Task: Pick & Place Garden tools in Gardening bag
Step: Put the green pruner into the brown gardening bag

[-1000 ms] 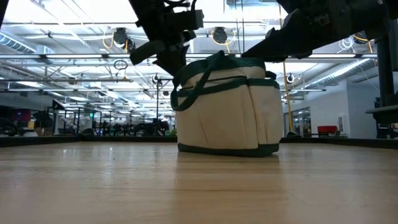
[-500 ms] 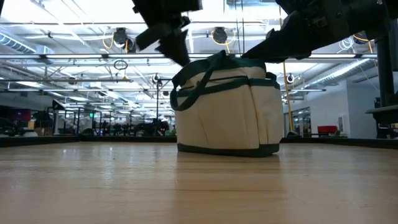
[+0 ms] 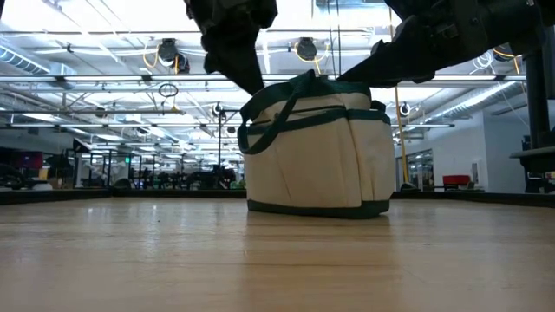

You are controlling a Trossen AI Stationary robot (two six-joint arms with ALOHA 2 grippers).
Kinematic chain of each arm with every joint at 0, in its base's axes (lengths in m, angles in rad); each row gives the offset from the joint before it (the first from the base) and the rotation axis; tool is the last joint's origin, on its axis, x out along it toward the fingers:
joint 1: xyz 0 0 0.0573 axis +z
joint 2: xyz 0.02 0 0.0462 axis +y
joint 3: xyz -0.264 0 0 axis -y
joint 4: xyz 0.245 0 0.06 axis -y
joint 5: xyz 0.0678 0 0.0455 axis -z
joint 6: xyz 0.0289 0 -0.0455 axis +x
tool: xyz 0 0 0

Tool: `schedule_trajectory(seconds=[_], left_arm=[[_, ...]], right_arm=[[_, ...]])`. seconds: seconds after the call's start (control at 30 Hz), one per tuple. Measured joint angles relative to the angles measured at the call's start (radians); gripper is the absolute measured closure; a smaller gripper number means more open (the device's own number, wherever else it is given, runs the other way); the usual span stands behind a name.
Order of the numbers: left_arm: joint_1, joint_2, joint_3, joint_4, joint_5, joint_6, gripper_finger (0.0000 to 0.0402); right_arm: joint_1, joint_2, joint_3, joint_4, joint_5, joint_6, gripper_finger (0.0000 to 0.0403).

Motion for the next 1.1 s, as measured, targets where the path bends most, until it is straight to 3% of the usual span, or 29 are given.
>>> schedule_trajectory(seconds=[0.23, 0.7, 0.8, 0.93, 1.1], left_arm=[[0.007, 0.008, -0.001, -0.047, -0.083, -0.028, 0.0287], [0.078, 0.030, -0.063, 0.036, -0.026, 0.063, 0.0289], [0.089, 0.033, -0.063, 0.036, -0.018, 0.101, 0.0312], [0.100, 0.042, -0.063, 0.035, 0.003, 0.159, 0.0382], [0.108, 0.038, -0.063, 0.043, 0.004, 0.169, 0.0393]], right_arm=[[0.000, 0.000, 0.000, -0.012, -0.001, -0.008, 0.0232], [0.000, 0.001, 0.000, -0.001, -0.002, -0.026, 0.0232], [0.000, 0.001, 0.000, 0.003, -0.002, -0.026, 0.0232], [0.000, 0.001, -0.001, 0.013, -0.002, -0.026, 0.0232], [-0.001, 0.003, -0.003, 0.058, -0.003, -0.055, 0.0232]])
